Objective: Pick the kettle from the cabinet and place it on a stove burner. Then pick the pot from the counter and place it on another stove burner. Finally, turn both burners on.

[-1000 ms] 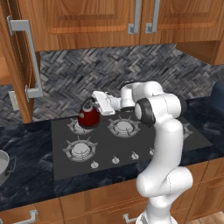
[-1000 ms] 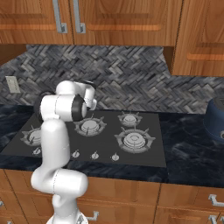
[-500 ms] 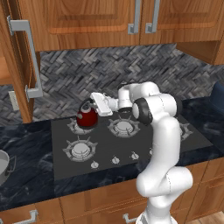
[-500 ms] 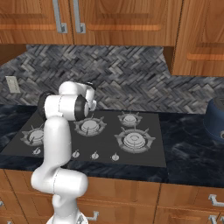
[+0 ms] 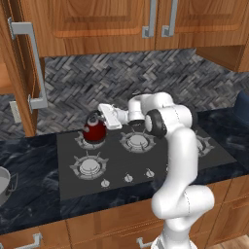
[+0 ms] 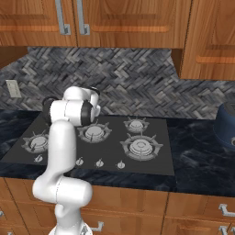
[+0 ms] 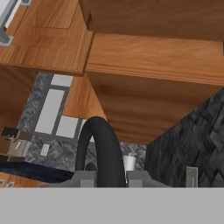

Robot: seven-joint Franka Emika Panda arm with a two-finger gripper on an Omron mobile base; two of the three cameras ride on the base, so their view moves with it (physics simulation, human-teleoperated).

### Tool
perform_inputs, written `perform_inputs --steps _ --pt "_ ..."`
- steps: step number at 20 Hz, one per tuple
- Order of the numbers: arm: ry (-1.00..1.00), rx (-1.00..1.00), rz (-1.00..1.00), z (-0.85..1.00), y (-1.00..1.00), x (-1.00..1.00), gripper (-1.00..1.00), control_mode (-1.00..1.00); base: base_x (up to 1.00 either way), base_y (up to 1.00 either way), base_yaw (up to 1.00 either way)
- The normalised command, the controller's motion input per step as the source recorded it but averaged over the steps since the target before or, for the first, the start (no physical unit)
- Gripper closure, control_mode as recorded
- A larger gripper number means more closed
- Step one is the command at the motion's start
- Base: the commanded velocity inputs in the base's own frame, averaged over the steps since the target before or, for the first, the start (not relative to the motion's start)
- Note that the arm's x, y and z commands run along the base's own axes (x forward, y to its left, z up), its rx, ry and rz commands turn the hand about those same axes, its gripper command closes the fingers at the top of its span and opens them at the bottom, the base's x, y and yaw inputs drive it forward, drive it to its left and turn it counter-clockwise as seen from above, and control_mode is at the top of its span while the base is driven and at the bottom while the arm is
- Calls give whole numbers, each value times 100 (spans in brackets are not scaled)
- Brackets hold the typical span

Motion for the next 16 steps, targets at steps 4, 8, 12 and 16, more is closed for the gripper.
perform_inputs --steps 4,8,12,16 --pt "0 0 -1 -8 5 17 100 -100 0 0 0" --pt "0 0 -1 -10 6 17 100 -100 0 0 0" --pt "0 0 -1 -12 7 16 100 -100 0 0 0" --pt "0 0 0 -12 5 17 100 -100 0 0 0"
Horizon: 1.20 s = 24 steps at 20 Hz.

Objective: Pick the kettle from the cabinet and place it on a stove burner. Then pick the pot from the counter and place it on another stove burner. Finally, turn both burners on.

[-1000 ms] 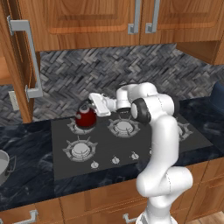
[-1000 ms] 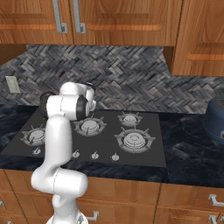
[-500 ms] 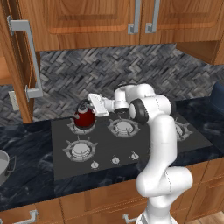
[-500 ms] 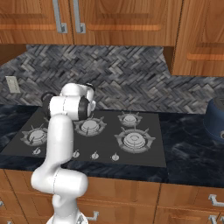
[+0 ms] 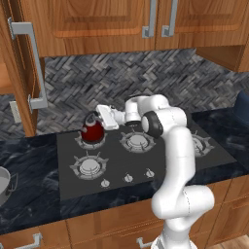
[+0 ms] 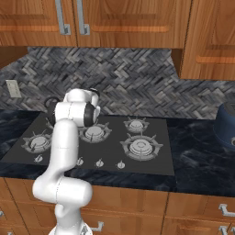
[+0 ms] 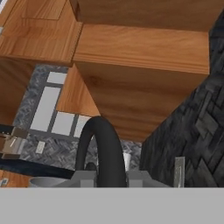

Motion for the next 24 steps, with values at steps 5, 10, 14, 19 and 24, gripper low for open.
perform_inputs --steps 5,10,14,19,24 --pt "0 0 -1 -7 3 19 100 -100 0 0 0" --pt "0 0 -1 -11 3 16 100 -100 0 0 0" --pt "0 0 0 -11 8 5 100 -100 0 0 0" --pt "0 0 0 -11 13 2 -100 -100 0 0 0" --pt "0 0 0 -5 9 1 -100 -100 0 0 0"
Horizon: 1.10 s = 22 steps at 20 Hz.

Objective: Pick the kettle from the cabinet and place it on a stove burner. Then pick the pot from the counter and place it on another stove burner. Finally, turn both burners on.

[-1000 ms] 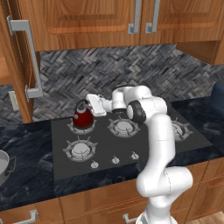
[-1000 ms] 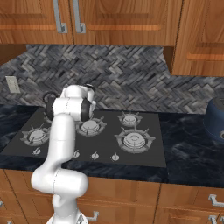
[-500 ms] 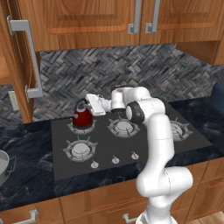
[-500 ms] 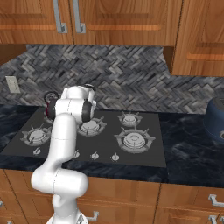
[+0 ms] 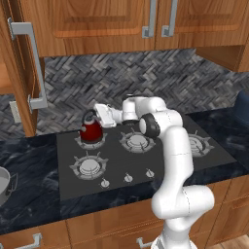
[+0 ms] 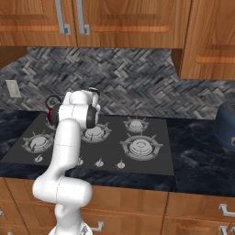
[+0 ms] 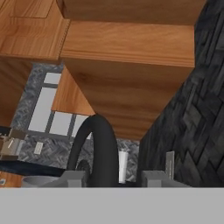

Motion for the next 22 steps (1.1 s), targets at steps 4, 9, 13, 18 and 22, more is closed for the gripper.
perform_inputs --steps 4,9,13,18,22 --pt "-1 0 0 -3 7 0 -100 -100 0 0 0" --pt "-1 0 0 -6 2 0 -100 -100 0 0 0" --pt "-2 0 0 -6 0 0 -100 -100 0 0 0" --pt "-5 0 0 0 -8 0 -100 -100 0 0 0" --pt "-6 0 0 0 -15 0 -100 -100 0 0 0"
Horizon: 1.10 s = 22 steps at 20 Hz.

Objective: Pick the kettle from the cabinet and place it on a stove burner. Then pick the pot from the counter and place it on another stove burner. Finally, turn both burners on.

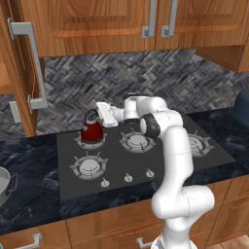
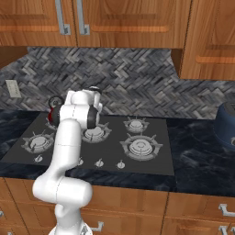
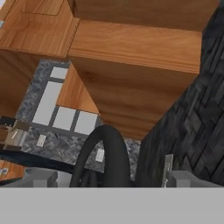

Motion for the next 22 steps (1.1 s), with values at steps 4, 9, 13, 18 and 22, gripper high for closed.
perform_inputs --steps 4,9,13,18,22 --pt "-7 0 0 0 -9 0 -100 -100 0 0 0" --pt "-8 0 0 6 -4 0 -100 -100 0 0 0" --pt "-8 0 0 23 -5 0 -100 -100 0 0 0" --pt "-6 0 0 25 -3 -3 -100 -100 0 0 0" --pt "-7 0 0 23 -3 -9 -100 -100 0 0 0"
